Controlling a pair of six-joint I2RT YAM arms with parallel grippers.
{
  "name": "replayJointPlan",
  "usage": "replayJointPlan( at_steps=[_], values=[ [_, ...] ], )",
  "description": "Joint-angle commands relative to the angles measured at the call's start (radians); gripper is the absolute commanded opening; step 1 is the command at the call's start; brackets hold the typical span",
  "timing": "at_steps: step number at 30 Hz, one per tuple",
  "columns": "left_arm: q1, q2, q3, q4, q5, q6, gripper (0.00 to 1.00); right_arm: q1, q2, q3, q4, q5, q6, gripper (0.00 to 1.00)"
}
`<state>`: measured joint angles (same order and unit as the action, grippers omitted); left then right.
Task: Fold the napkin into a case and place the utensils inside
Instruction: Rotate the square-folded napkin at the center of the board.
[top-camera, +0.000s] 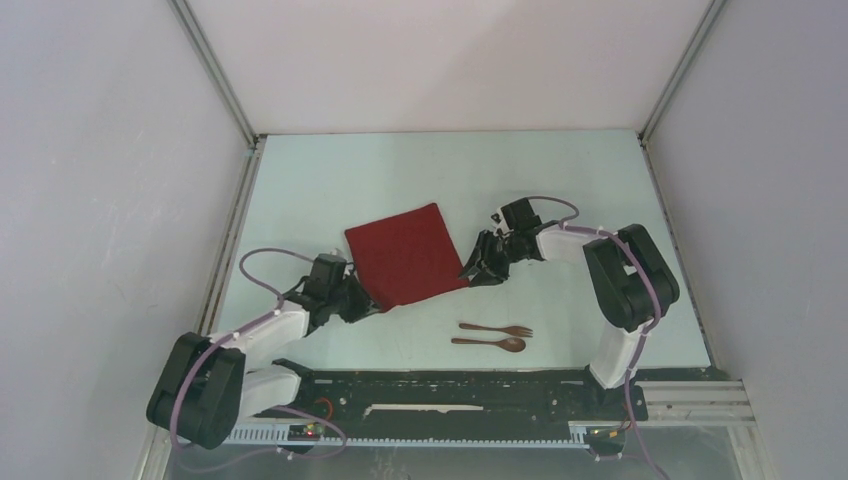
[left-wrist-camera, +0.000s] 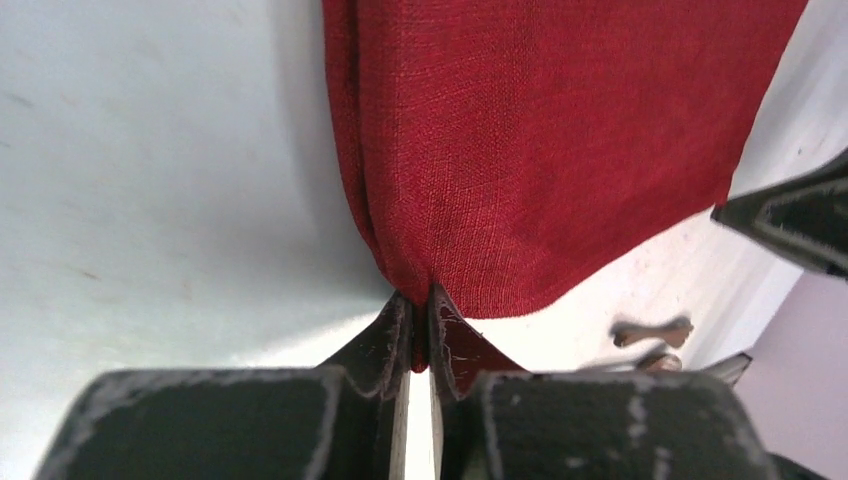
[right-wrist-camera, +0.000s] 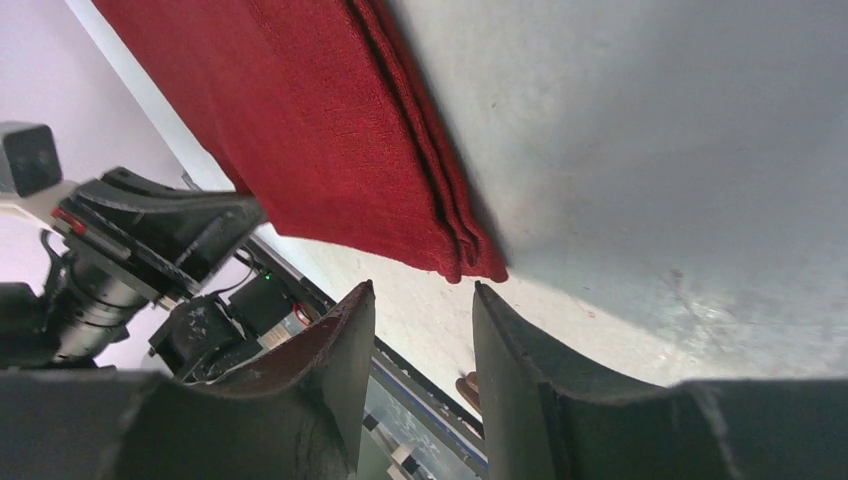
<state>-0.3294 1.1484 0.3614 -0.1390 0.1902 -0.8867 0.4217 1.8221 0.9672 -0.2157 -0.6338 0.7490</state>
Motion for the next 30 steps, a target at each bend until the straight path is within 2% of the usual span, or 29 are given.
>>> replayJointPlan(
  at_steps=[1, 4, 6, 13, 16, 20, 30],
  values=[
    [-0.087, -0.031, -0.035, 0.011, 0.029, -0.111, 0.11, -0.028, -0.051, -0.004, -0.030, -0.008, -0.051, 0.49],
    [-0.136, -0.076, -0.044, -0.012, 0.021, -0.145, 0.11, -0.036, -0.060, -0.004, -0.054, -0.004, -0.074, 0.49],
    [-0.140, -0.105, -0.058, -0.035, 0.026, -0.147, 0.15, -0.042, -0.064, -0.005, -0.072, 0.013, -0.094, 0.50],
    [-0.140, -0.209, -0.036, -0.170, 0.014, -0.090, 0.51, -0.060, -0.054, -0.004, -0.084, 0.005, -0.110, 0.48],
    [-0.140, -0.281, -0.011, -0.255, -0.021, -0.060, 0.60, -0.057, -0.052, -0.004, -0.073, -0.004, -0.104, 0.46],
    [-0.138, -0.347, 0.014, -0.338, -0.070, -0.034, 0.65, -0.050, -0.037, -0.004, -0.046, -0.014, -0.087, 0.46],
    [-0.138, -0.452, 0.043, -0.448, -0.139, -0.009, 0.70, -0.049, -0.012, -0.003, -0.001, -0.028, -0.071, 0.42]
  ],
)
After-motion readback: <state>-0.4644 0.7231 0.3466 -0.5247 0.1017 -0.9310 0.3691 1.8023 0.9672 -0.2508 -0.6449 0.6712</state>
